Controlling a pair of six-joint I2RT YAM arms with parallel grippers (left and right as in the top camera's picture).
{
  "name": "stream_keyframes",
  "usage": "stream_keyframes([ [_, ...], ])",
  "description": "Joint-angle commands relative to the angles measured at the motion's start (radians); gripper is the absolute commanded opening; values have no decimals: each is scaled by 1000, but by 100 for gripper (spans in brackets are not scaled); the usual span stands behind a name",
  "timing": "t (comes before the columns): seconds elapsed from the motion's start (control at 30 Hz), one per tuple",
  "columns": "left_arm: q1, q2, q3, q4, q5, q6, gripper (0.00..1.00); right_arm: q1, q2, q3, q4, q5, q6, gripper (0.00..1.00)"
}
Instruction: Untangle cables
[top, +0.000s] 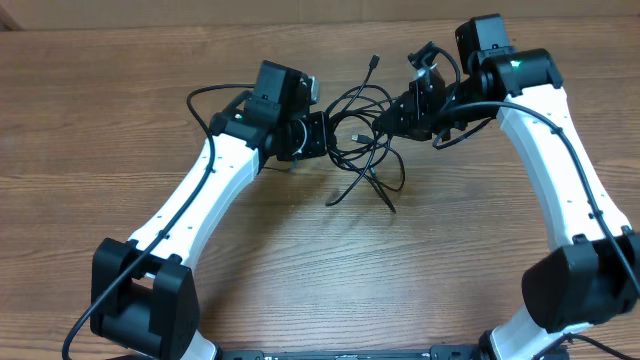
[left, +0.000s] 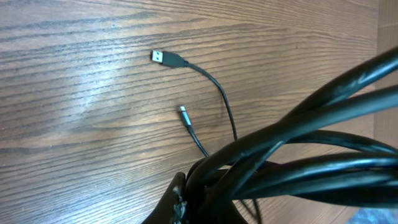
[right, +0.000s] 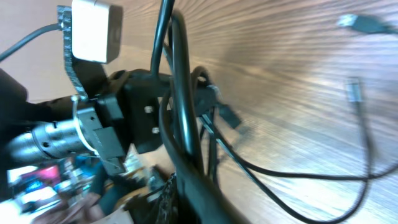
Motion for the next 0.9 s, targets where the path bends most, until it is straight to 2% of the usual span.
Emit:
stream_keyframes([
  [0.0, 100, 22, -35, -47, -221, 60, 4, -54, -203, 26, -9, 166, 33, 4],
  [0.33, 101, 22, -35, -52, -229, 114, 4, -77, -421, 26, -19, 602, 188, 4],
  [0.53, 97, -11, -28, -52, -139, 183, 4, -76, -435, 25, -32, 587, 189, 4],
  [0.6, 93, -43, -15, -59, -105, 191, 4, -76, -423, 25, -36, 556, 188, 13],
  [0.7, 93, -110, 22, -92, -79, 153, 4, -76, -400, 25, -35, 490, 177, 33],
  [0.73, 93, -145, 40, -114, -79, 106, 5, -74, -387, 25, -36, 464, 174, 47],
  [0.77, 93, -167, 50, -129, -79, 83, 8, -71, -379, 25, -36, 451, 171, 51],
  [0.83, 92, -207, 56, -153, -62, 55, 22, -66, -366, 25, -36, 442, 169, 56],
  [0.87, 92, -220, 56, -163, -44, 56, 25, -62, -359, 25, -36, 442, 169, 57],
])
